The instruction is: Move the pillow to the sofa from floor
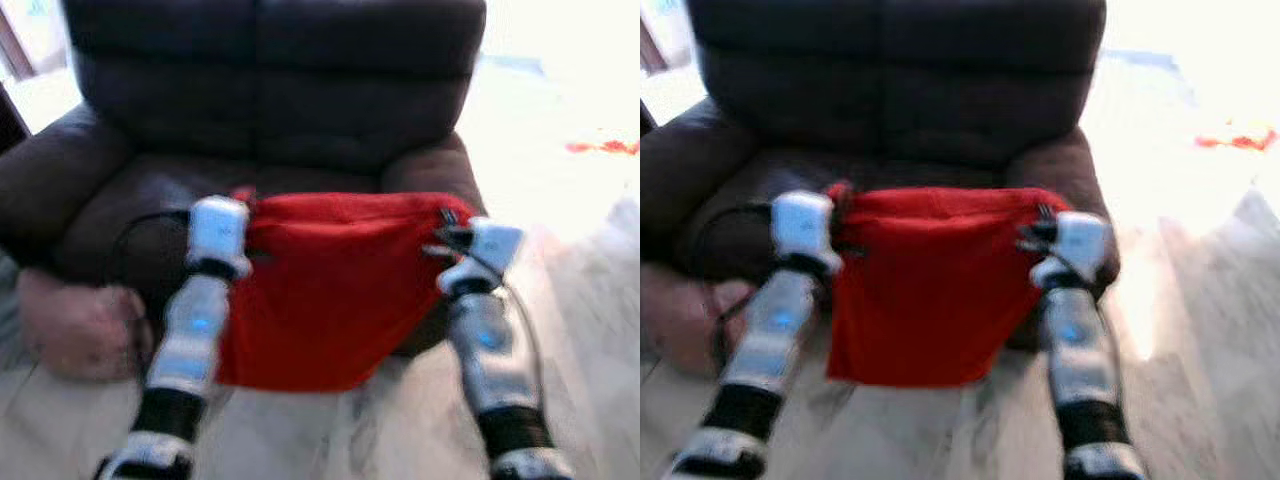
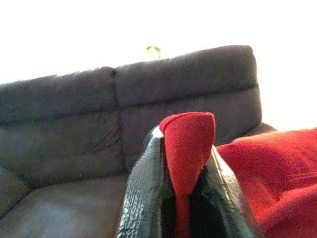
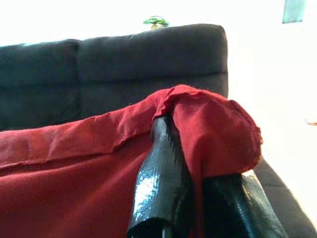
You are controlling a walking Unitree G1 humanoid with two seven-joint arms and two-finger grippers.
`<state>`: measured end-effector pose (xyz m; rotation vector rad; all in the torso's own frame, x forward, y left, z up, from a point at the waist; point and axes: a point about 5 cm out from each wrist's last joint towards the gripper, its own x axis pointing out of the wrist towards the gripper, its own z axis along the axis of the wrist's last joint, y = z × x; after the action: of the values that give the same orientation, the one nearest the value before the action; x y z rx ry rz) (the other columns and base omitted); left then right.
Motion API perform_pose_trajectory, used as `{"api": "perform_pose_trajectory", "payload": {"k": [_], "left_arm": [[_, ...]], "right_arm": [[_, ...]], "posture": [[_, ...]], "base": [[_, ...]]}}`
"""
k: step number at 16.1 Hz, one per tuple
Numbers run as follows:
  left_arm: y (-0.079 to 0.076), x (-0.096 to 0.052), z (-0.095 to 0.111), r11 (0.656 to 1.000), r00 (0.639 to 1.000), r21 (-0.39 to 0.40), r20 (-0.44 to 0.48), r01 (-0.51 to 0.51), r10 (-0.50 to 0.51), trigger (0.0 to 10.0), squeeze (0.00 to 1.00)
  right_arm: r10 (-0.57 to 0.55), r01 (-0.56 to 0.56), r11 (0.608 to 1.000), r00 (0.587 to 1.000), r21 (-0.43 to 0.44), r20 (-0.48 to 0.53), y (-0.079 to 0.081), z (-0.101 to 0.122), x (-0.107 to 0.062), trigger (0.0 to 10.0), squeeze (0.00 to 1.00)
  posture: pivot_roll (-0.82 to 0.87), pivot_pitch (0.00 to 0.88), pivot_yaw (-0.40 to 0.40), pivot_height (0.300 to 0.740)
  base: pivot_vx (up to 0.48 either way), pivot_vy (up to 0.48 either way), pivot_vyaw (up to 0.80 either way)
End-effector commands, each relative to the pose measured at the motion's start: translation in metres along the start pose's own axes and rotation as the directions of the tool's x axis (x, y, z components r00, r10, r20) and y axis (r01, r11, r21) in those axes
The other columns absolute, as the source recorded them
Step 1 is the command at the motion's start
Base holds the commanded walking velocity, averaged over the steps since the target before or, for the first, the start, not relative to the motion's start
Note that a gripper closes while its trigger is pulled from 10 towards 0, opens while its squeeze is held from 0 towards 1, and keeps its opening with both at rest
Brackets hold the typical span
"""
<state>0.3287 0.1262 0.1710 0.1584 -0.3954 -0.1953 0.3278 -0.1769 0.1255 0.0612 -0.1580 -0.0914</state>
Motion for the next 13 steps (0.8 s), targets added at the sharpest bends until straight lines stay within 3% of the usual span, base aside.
{"api": "perform_pose_trajectory", "payload": {"k": [1,7,13], "left_arm": [[0.013,0.005,0.017,0.999,0.996,0.032,0.08,-0.035,0.033,10.0,0.0],[0.017,0.01,0.027,0.998,0.993,0.029,0.111,-0.048,0.045,10.0,0.0],[0.029,0.037,0.07,0.997,0.97,0.065,0.24,-0.047,0.03,10.0,0.0]], "right_arm": [[0.035,-0.038,0.999,0.99,0.017,0.137,0.013,0.033,0.012,10.0,0.0],[0.046,-0.048,0.999,0.982,0.007,0.181,0.016,0.051,0.018,10.0,0.0],[0.047,-0.059,0.998,0.938,0.026,0.342,0.022,0.107,0.031,10.0,0.0]], "posture": [[0.09,0.016,-0.053,0.74],[0.09,0.013,-0.055,0.74],[0.1,0.003,-0.052,0.74]], "base": [[0.416,0.0,0.0],[0.417,0.0,0.0],[0.417,0.0,0.0]]}}
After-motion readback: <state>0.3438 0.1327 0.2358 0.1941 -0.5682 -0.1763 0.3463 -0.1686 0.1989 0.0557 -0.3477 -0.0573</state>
